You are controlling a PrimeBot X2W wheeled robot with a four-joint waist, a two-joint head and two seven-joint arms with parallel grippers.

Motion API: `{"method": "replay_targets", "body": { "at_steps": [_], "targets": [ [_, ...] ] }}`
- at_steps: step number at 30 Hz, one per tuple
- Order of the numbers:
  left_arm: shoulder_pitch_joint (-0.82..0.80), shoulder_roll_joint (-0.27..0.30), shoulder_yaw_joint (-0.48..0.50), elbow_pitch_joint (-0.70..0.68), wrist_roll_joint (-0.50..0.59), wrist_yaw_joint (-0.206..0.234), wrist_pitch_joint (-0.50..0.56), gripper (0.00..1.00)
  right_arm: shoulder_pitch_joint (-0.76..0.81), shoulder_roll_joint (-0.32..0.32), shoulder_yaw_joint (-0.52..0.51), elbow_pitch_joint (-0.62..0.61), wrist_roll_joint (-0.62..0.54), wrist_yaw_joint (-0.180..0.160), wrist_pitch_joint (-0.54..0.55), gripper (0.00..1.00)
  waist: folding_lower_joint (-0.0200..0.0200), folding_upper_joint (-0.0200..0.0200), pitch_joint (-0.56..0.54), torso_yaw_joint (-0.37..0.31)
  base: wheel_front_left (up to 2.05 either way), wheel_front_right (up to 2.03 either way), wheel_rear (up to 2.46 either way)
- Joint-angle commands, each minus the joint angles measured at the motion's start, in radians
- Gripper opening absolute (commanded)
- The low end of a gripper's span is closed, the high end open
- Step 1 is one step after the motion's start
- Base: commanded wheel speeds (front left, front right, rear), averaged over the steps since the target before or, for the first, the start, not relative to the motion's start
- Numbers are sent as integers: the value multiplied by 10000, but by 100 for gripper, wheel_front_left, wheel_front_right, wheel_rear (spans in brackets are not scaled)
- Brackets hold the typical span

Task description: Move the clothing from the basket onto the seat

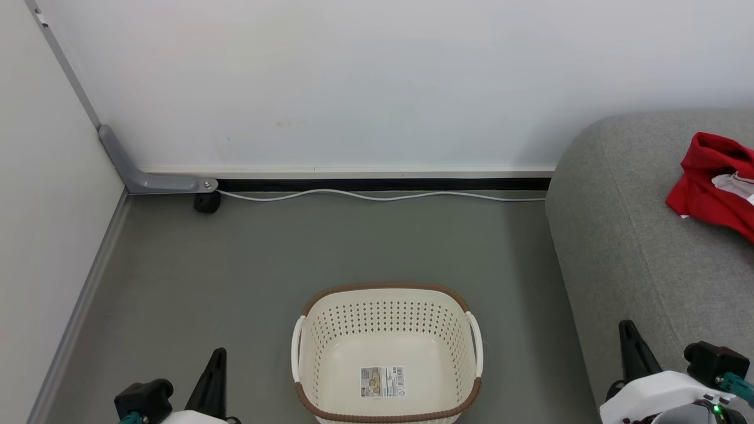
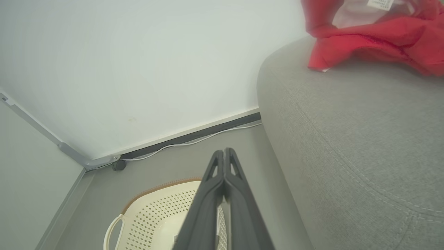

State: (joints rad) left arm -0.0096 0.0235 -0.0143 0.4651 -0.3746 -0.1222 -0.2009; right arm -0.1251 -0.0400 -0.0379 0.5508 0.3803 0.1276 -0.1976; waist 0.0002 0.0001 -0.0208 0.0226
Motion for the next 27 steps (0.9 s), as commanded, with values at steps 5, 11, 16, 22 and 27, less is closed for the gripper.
{"method": "replay_targets", "body": {
  "at_steps": [5, 11, 16, 22, 27],
  "targets": [
    [-425, 128, 168, -374, -672, -15, 124, 0, -264, -130, -68, -468, 689, 6, 163, 0, -1, -1, 11, -9, 0, 0, 0],
    [-456, 136, 231, -483, -1354, -19, 299, 0, -237, -129, -105, -622, 1368, 7, 332, 0, -1, -1, 24, -22, 0, 0, 0],
    [-483, 143, 286, -572, -1923, -22, 446, 0, -215, -127, -138, -749, 1933, 8, 474, 0, -1, -1, 35, -32, 0, 0, 0],
    [-516, 151, 350, -678, -2601, -26, 621, 0, -190, -126, -178, -900, 2608, 10, 646, 0, -1, -1, 48, -45, 0, 0, 0],
    [-543, 158, 405, -767, -3170, -30, 768, 0, -168, -124, -212, -1026, 3172, 11, 789, 0, -1, -1, 59, -55, 0, 0, 0]
  ]
}}
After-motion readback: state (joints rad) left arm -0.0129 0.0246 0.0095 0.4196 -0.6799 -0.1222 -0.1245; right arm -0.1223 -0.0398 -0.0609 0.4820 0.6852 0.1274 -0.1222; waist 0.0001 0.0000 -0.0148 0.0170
